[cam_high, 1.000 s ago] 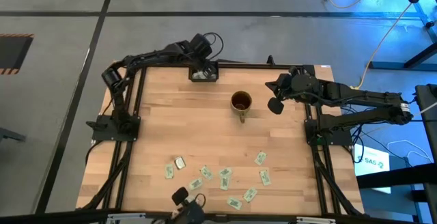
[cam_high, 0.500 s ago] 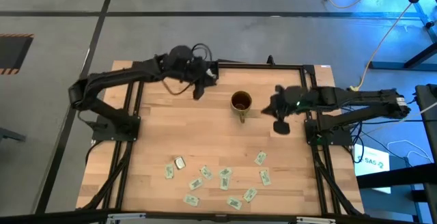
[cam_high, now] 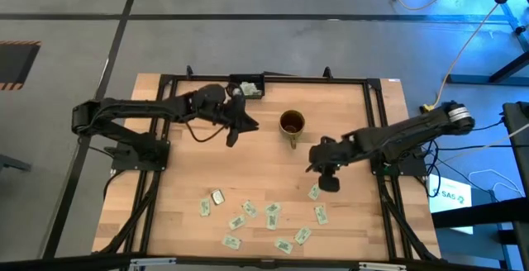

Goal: Pick and place Stevia / Truvia into bins
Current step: Put the stevia packet into the black container

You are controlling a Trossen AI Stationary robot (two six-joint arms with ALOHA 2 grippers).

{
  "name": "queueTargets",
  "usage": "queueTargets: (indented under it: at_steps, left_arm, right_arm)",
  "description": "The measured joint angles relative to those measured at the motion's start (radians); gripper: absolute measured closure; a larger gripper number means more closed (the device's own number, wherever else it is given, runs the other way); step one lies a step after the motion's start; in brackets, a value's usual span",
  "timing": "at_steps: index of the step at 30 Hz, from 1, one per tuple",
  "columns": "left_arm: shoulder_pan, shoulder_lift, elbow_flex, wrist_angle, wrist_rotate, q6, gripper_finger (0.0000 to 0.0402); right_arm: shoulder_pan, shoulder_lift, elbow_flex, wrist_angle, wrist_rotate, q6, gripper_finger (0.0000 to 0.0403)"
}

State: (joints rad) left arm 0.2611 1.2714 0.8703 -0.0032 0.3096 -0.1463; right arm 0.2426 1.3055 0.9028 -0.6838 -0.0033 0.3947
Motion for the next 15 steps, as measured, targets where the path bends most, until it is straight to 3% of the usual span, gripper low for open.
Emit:
queueTargets:
  at_steps: [10, 15]
  left_arm:
    - [-0.013, 0.001, -0.001, 0.003, -0.003, 0.036, 0.0329]
    - [-0.013, 0.002, -0.001, 0.003, -0.003, 0.046, 0.0329]
  right_arm:
    - [0.066, 0.179, 0.0, -0.001, 0.002, 0.296, 0.0296]
    - [0.096, 0.249, 0.0, -0.004, 0.004, 0.425, 0.0279]
